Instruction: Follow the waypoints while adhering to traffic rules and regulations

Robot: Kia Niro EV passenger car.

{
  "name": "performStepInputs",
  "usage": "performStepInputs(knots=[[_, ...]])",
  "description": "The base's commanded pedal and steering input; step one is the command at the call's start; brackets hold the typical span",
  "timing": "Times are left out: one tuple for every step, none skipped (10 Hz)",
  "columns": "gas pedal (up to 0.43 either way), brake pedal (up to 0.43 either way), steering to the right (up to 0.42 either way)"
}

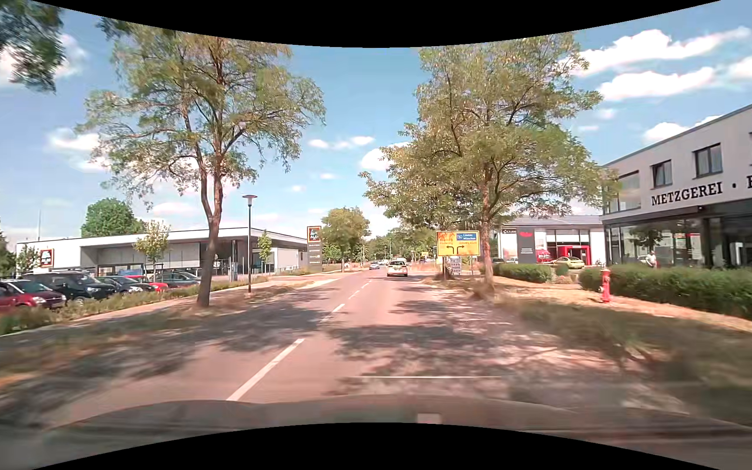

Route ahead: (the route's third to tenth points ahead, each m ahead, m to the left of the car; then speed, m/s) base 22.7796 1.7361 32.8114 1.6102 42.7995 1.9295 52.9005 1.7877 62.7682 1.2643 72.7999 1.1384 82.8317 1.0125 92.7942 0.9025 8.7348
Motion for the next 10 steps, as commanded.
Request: performStepInputs(knots=[[0.150, 0.000, -0.001], [0.150, 0.000, -0.001], [0.150, 0.000, -0.001], [0.150, 0.000, -0.001], [0.150, 0.000, -0.001], [0.150, 0.000, -0.001], [0.150, 0.000, -0.001], [0.150, 0.000, -0.002], [0.150, 0.000, -0.002], [0.150, 0.000, -0.002]])
